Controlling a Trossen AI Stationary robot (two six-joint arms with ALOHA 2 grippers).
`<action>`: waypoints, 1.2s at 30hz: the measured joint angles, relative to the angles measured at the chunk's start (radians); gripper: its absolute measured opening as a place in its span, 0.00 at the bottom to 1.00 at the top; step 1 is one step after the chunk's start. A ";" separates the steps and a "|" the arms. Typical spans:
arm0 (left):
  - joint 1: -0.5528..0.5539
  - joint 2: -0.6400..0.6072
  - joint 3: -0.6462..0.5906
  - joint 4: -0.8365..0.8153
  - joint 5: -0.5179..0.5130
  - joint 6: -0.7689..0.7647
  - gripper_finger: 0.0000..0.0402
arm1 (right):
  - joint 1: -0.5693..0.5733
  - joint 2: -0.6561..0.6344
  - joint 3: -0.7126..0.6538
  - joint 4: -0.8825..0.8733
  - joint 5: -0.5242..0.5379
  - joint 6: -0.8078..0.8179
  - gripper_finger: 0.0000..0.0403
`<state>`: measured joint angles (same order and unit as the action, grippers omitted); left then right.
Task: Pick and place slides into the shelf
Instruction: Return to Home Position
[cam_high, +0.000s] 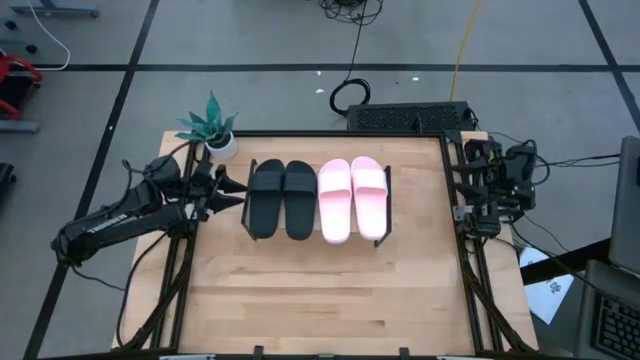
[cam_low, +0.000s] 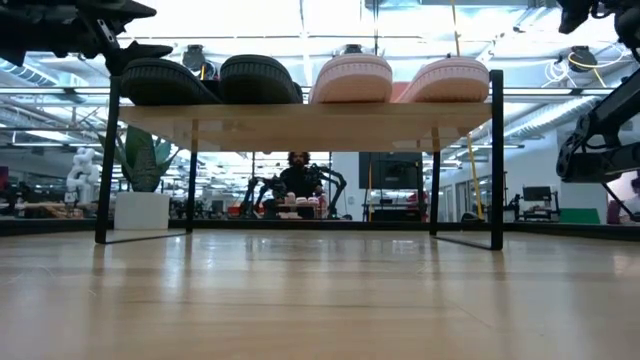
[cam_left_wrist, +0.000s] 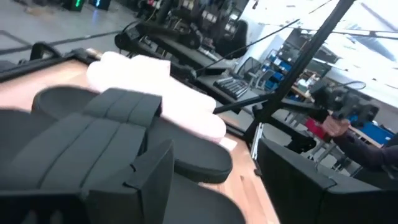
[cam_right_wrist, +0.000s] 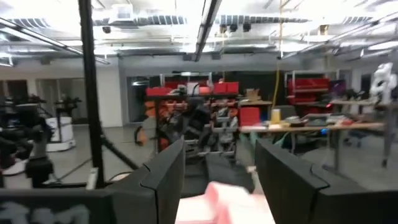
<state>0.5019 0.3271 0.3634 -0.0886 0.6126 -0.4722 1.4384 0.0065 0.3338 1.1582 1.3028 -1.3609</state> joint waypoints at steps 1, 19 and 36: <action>0.003 0.000 0.000 0.013 0.004 0.000 0.57 | 0.000 0.000 -0.013 -0.015 0.002 0.045 0.45; -0.002 0.000 0.000 0.047 0.019 -0.013 0.57 | -0.201 0.169 -0.187 -0.210 -0.147 0.790 0.45; -0.055 0.000 0.000 0.069 0.105 0.045 0.57 | -1.153 0.553 -0.152 -0.396 -0.950 1.577 0.45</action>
<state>0.4473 0.3271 0.3637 -0.0200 0.7179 -0.4271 0.2853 0.5591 0.1814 0.7619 0.3531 0.2157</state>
